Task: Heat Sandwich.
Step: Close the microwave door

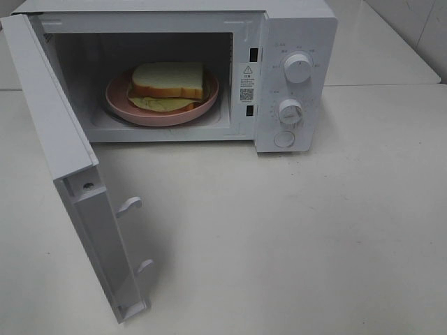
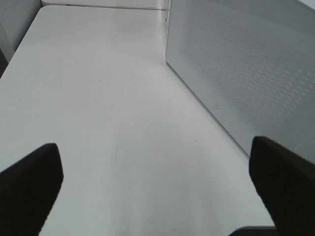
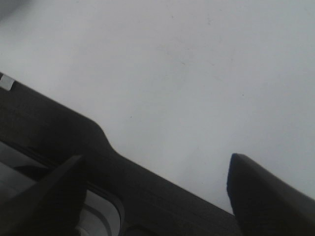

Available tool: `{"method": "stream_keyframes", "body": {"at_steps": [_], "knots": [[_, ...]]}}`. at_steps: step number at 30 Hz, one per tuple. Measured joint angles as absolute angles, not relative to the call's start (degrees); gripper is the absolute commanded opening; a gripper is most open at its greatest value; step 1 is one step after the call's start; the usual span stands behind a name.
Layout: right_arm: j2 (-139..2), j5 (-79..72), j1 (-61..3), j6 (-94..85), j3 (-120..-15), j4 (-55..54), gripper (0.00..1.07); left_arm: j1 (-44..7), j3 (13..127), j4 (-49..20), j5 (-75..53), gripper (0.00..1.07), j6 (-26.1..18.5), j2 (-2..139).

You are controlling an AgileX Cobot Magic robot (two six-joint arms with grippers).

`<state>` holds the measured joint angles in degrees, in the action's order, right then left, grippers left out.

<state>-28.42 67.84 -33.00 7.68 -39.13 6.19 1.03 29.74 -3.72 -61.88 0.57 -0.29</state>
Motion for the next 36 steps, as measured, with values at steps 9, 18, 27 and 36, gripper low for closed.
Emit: {"method": "stream_keyframes", "body": {"at_steps": [9, 18, 27, 36], "knots": [[-18.0, 60.4, -22.7, 7.3, -33.6, 7.2, 0.76, 1.0, 29.7, -3.7, -61.9, 0.98, 0.6, -0.3], [-12.1, 58.2, -14.8, 7.3, -29.4, 10.1, 0.76, 1.0, 29.7, -3.7, -61.9, 0.98, 0.6, -0.3], [-5.0, 57.3, -7.0, 7.2, -28.5, 10.2, 0.76, 1.0, 29.7, -3.7, -61.9, 0.98, 0.6, -0.3], [0.2, 57.4, -2.8, 3.2, -28.5, 5.4, 0.76, 1.0, 29.7, -3.7, -61.9, 0.98, 0.6, -0.3]]}}
